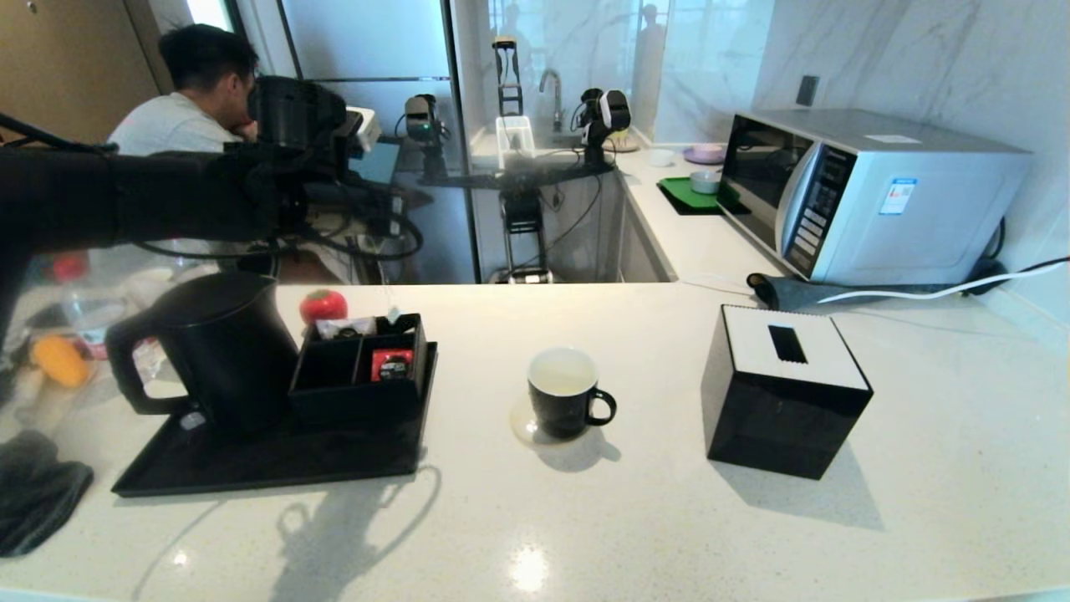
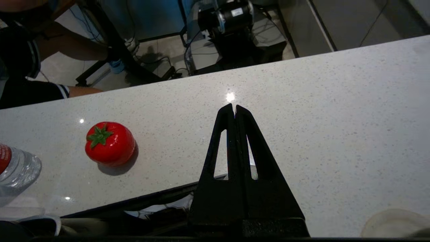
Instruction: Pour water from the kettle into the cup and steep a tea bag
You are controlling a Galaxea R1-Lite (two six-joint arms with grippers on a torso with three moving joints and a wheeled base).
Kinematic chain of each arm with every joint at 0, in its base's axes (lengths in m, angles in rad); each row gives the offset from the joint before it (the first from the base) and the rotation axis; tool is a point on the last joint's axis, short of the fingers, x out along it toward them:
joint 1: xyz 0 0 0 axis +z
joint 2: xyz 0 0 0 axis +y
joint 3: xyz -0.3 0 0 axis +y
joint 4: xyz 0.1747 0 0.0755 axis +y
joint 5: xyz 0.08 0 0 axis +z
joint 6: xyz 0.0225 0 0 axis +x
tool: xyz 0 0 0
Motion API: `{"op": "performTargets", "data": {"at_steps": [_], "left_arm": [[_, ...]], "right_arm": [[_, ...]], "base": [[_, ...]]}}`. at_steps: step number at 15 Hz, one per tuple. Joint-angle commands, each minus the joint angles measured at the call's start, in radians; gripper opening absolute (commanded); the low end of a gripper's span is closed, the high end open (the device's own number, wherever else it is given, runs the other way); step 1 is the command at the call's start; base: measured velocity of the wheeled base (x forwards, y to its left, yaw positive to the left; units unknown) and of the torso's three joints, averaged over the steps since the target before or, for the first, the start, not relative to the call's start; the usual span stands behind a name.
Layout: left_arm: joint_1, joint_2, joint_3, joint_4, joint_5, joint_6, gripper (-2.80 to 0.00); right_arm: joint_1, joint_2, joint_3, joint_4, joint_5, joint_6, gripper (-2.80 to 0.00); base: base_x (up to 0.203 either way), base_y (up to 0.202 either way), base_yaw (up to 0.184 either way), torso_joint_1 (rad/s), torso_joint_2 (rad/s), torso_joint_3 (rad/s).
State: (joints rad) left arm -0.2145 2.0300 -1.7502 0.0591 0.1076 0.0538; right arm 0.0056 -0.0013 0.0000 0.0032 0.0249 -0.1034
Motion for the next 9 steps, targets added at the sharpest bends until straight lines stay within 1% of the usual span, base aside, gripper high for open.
{"op": "performTargets", "data": {"at_steps": [1, 6, 9], "left_arm": [[-0.018, -0.043, 0.011, 0.001, -0.011, -0.002, -2.80], [-0.084, -0.078, 0.006, 0.001, -0.011, -0.005, -2.80], [-0.110, -0.103, 0.008, 0.001, -0.010, -0.005, -2.80]], "right_arm": [[0.001, 0.001, 0.000, 0.000, 0.000, -0.001, -2.80], [0.001, 0.001, 0.000, 0.000, 0.000, -0.006, -2.80], [0.001, 0.001, 0.000, -0.006, 0.000, -0.067, -2.80]], "base": [[0.000, 0.000, 0.000, 0.000, 0.00, 0.000], [0.000, 0.000, 0.000, 0.000, 0.00, 0.000], [0.000, 0.000, 0.000, 0.000, 0.00, 0.000]]}}
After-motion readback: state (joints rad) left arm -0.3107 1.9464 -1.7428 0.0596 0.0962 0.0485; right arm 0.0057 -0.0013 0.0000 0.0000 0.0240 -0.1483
